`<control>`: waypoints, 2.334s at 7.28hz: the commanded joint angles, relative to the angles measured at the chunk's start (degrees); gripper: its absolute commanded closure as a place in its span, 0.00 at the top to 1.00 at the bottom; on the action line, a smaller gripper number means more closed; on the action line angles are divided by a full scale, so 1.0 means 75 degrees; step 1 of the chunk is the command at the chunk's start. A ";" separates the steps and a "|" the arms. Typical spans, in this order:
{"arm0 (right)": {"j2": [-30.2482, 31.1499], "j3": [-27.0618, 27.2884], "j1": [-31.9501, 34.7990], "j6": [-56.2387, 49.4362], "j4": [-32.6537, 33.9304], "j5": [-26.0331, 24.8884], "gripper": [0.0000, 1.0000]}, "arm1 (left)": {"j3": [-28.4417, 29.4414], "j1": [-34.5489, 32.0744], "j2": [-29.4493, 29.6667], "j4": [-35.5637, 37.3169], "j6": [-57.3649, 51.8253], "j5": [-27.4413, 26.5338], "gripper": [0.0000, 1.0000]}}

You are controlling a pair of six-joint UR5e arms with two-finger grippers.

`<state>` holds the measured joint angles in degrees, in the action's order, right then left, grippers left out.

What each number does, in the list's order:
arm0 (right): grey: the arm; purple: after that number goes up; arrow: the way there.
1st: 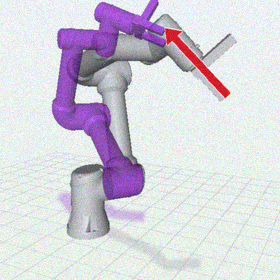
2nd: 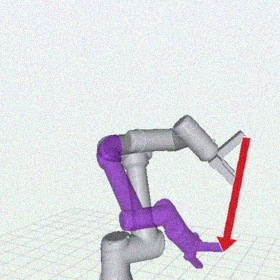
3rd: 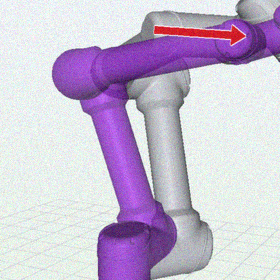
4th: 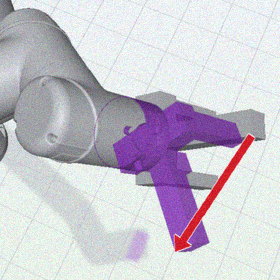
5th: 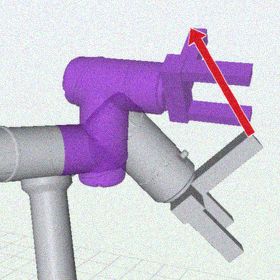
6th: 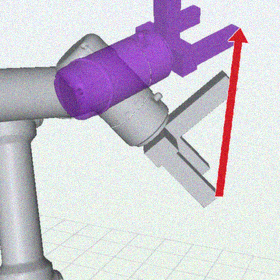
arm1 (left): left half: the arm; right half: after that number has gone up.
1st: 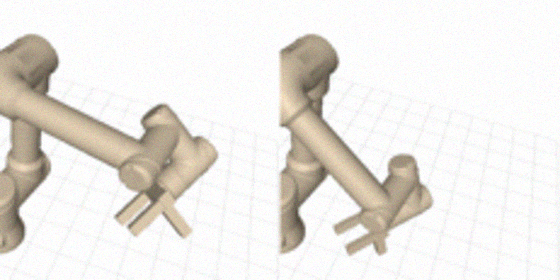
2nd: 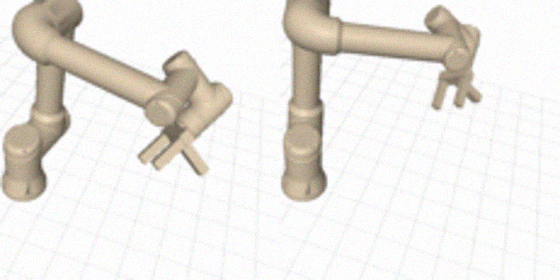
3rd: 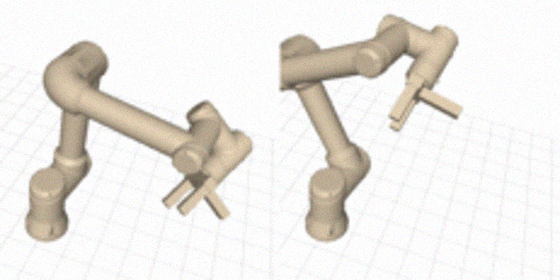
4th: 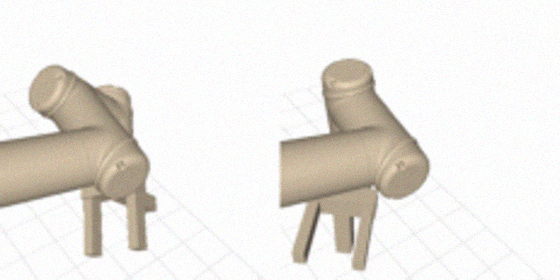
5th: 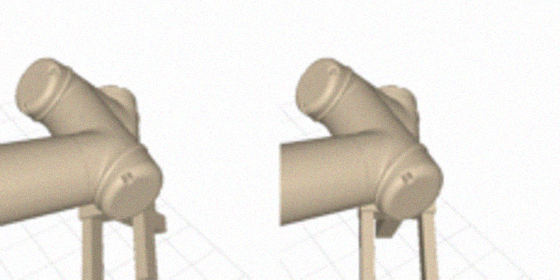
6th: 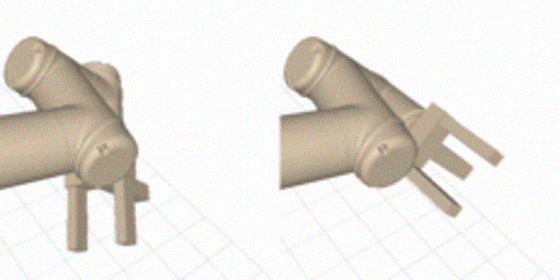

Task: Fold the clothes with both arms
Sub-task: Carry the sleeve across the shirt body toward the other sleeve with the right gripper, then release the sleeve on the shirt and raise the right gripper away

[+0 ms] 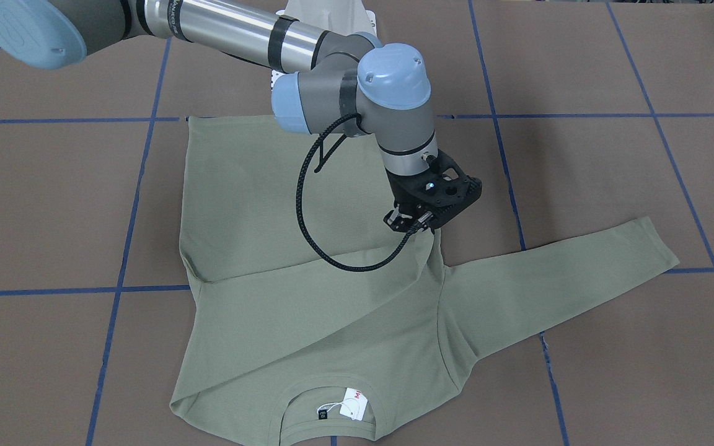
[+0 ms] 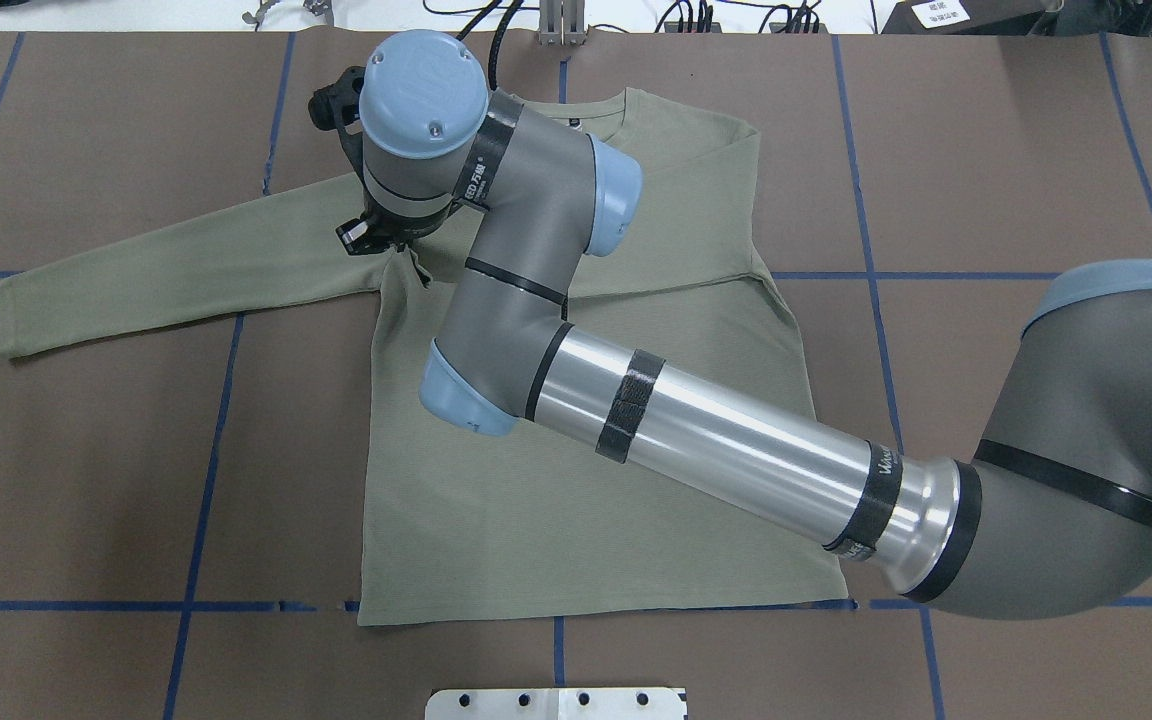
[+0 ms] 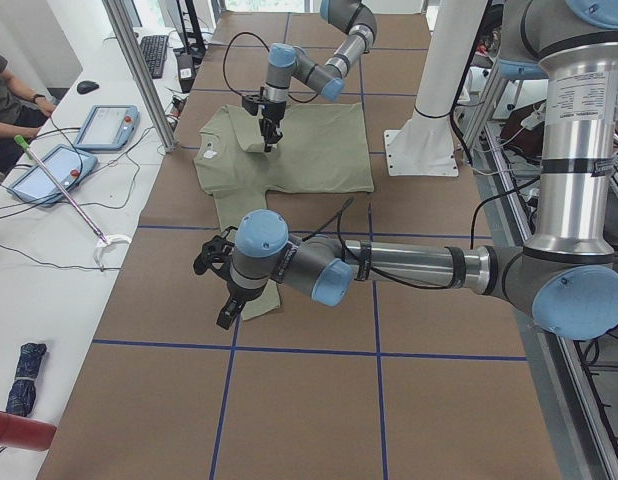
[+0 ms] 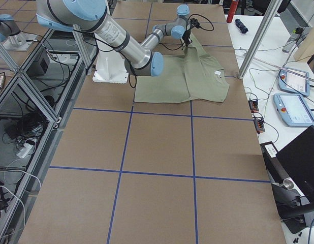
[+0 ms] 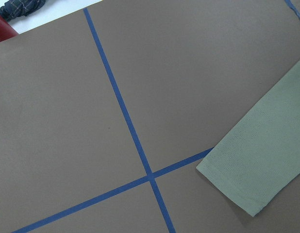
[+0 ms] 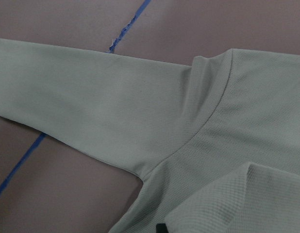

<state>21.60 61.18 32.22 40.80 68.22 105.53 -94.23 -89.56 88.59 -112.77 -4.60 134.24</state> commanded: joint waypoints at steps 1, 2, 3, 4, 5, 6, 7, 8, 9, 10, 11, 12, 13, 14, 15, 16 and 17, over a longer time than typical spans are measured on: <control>-0.0021 -0.0153 -0.0066 0.0184 -0.0224 -0.0089 0.00 | 0.0002 0.0000 0.0000 0.0001 0.0004 0.0008 1.00; -0.0021 -0.0293 -0.0066 0.0184 -0.0305 -0.0241 0.00 | 0.0002 0.0012 0.0000 0.0013 0.0004 0.0008 1.00; -0.0021 -0.0318 -0.0066 0.0184 -0.0306 -0.0323 0.00 | 0.0002 0.0012 0.0000 0.0013 0.0004 0.0008 1.00; -0.0102 -0.0318 -0.0089 0.0208 -0.0306 -0.0336 0.25 | 0.0025 0.0012 0.0012 0.0001 0.0004 0.0008 1.00; -0.0451 -0.0318 -0.0426 0.0881 -0.0306 -0.0742 0.97 | 0.0060 0.0012 0.0070 0.0001 0.0004 -0.0004 1.00; -0.0582 -0.0318 -0.0719 0.1444 -0.0295 -0.1268 0.99 | 0.0049 0.0012 0.0059 0.0001 0.0004 0.0019 1.00; -0.0583 -0.0329 -0.0734 0.1612 -0.0295 -0.1308 0.99 | 0.0037 0.0012 0.0012 0.0001 0.0015 0.0019 1.00; -0.0537 -0.0306 -0.0722 0.1904 -0.0260 -0.1309 0.99 | 0.0014 0.0012 0.0012 0.0013 0.0027 0.0019 1.00; -0.0502 -0.0283 -0.0676 0.1907 -0.0201 -0.1274 0.99 | 0.0049 0.0012 0.0047 -0.0010 0.0224 -0.0004 1.00; -0.0443 -0.0027 -0.0478 0.1907 0.0530 -0.1123 0.99 | 0.0037 0.0093 0.0094 -0.0068 0.1004 -0.0039 1.00; -0.0106 0.0706 -0.0116 0.1884 0.1605 -0.0483 0.99 | 0.0037 0.0233 0.0117 -0.0092 0.1638 -0.0051 1.00; 0.0547 0.1676 0.0374 0.1872 0.2404 0.0417 0.99 | 0.0026 0.0490 0.0106 -0.0232 0.2248 -0.0074 1.00; 0.1203 0.2579 0.0971 0.1814 0.3329 0.1052 1.00 | 0.0014 0.0898 0.0048 -0.0639 0.3286 -0.0353 1.00; 0.2126 0.3563 0.1337 0.1720 0.3721 0.1105 1.00 | 0.0014 0.1401 -0.0092 -0.1305 0.4457 -0.0611 1.00; 0.2936 0.4153 0.1688 0.1522 0.3841 0.1152 1.00 | 0.0014 0.1940 -0.0372 -0.2112 0.5466 -0.0961 1.00; 0.3477 0.4542 0.1959 0.1033 0.4179 0.1222 1.00 | 0.0037 0.2502 -0.0607 -0.2700 0.6486 -0.1452 1.00; 0.3889 0.4905 0.2356 0.0390 0.4507 0.1420 1.00 | 0.0049 0.2972 -0.0783 -0.3054 0.7366 -0.1840 1.00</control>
<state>45.68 93.72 46.25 49.09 98.77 114.63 -93.99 -72.12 84.64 -131.10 41.53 124.35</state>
